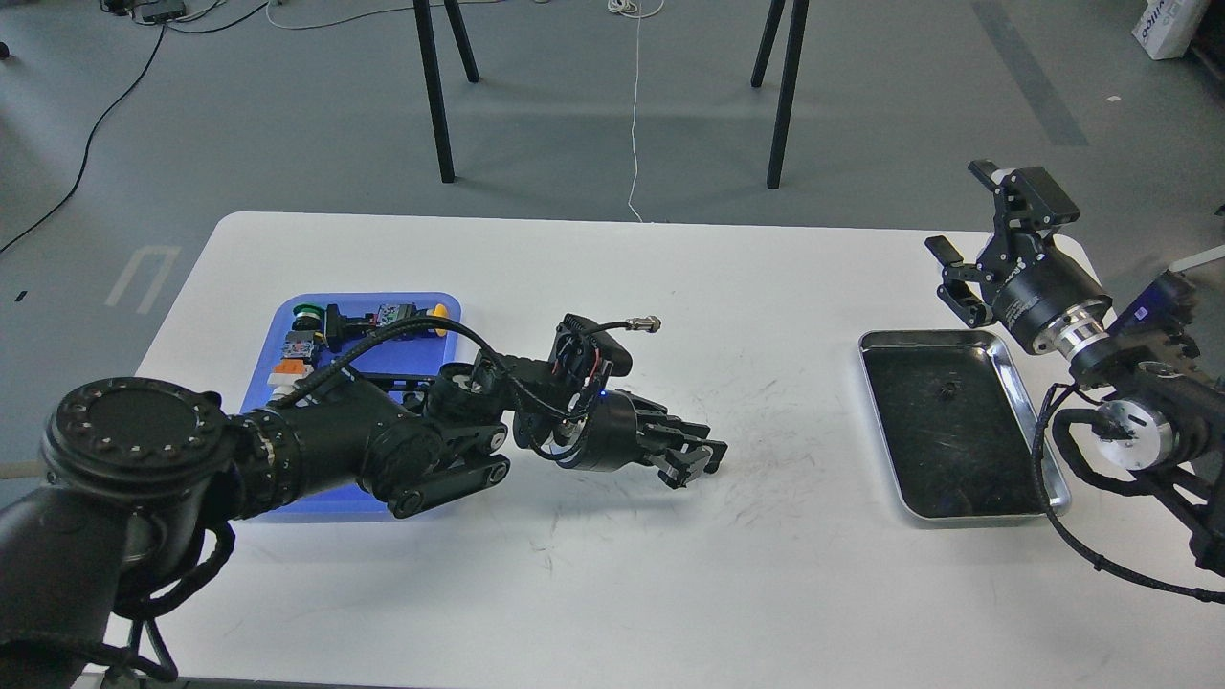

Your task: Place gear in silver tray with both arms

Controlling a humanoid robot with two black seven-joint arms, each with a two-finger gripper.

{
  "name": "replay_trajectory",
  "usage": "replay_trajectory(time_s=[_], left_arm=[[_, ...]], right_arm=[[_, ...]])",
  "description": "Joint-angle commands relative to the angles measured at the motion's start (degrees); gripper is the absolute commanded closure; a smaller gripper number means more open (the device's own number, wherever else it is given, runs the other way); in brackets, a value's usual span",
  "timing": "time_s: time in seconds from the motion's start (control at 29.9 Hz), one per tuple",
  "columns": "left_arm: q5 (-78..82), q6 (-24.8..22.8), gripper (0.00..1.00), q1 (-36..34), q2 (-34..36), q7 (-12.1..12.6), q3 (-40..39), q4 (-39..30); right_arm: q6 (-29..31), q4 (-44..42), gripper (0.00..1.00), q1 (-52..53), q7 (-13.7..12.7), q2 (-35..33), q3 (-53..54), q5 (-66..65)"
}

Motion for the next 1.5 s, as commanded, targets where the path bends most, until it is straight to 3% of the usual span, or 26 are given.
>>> replay_trajectory(time_s=[0.0, 0.17, 0.4, 0.5, 0.6, 0.77, 1.04, 1.27, 1.47], left_arm=[[-0.10, -0.16, 0.66, 0.00, 0.00, 0.00, -0.23, 0.13], [-0.10, -0.16, 0.63, 0.00, 0.00, 0.00, -0.40, 0.13], [-6.94, -0.52, 0.30, -4.20, 0.00, 0.00, -3.39, 0.13], [-14.84, -1.39, 0.19, -7.11, 0.00, 0.00, -6.10, 0.13], [-24.41, -3.32, 0.01, -9.13, 0.00, 0.00, -10.14, 0.31], [-37.70, -3.33, 0.00, -10.19, 0.00, 0.00, -14.64, 1.27], [-42.99, -3.42, 0.00, -10.02, 2.37, 0.00, -23.16, 1.54], [-43.08, -2.80, 0.00, -8.79, 3.51, 0.00, -25.63, 1.54], [-43.96, -2.19, 0.00, -7.47, 4.48, 0.00, -26.07, 1.45]], right_arm=[[0.00, 0.02, 0.02, -0.11, 0.00, -0.09, 0.00, -0.01], [0.00, 0.02, 0.02, -0.11, 0.00, -0.09, 0.00, -0.01], [0.09, -0.07, 0.02, -0.11, 0.00, -0.09, -0.09, -0.01], [0.09, -0.25, 0.02, -0.11, 0.00, -0.09, -0.17, -0.01], [0.26, -0.34, 0.02, -0.11, 0.00, -0.18, -0.52, -0.28], [0.26, 1.33, 0.02, -0.11, 0.27, -0.35, -2.19, -3.69], [0.18, 13.27, 0.02, 2.26, 0.32, -5.36, -7.46, -34.61], [0.00, 22.24, 0.02, 14.37, 0.32, -12.82, -22.22, -56.33], [0.18, 23.48, 0.02, 20.89, 0.32, -15.47, -25.84, -69.16]])
